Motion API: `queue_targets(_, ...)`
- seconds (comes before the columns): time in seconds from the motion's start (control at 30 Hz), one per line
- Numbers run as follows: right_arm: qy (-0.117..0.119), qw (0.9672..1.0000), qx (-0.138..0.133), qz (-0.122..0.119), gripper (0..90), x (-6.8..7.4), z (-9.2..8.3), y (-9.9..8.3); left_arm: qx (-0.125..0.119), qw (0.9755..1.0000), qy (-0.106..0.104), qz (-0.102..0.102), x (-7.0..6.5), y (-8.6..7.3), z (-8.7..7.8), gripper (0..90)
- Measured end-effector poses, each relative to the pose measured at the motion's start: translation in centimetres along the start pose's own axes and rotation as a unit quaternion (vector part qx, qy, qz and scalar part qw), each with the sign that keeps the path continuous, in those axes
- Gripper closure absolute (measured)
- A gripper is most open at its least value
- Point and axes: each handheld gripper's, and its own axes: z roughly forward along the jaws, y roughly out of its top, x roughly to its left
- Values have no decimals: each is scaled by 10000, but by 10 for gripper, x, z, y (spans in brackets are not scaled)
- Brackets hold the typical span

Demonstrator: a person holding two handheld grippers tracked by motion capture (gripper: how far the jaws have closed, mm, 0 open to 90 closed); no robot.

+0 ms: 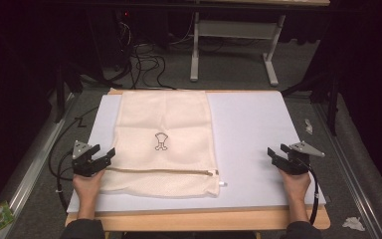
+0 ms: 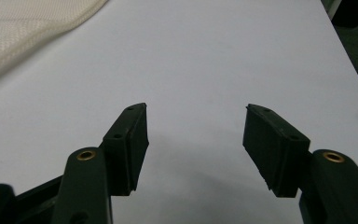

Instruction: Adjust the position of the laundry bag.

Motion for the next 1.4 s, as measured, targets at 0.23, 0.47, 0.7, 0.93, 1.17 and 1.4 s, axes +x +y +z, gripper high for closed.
queue_targets(0.23,-33,10000,59,-45,413,1,1,0,23,10000,-14,35,0,0,0,333)
queue_targets(0.47,0,9999,128,-72,430,2,2,1,78,9999,-142,38,1,1,1,334)
queue_targets(0.7,49,9999,88,41,455,-1,1,2,226,9990,-338,-184,6,4,4,310)
queue_targets(0.93,138,9997,128,142,484,-3,1,6,119,9994,-295,-149,2,6,2,351)
queue_targets(1.17,310,9993,165,90,510,5,0,7,343,9988,-346,76,-4,14,0,363)
queue_targets(1.4,522,9983,223,145,520,11,1,10,558,9975,-418,-76,-4,17,1,346)
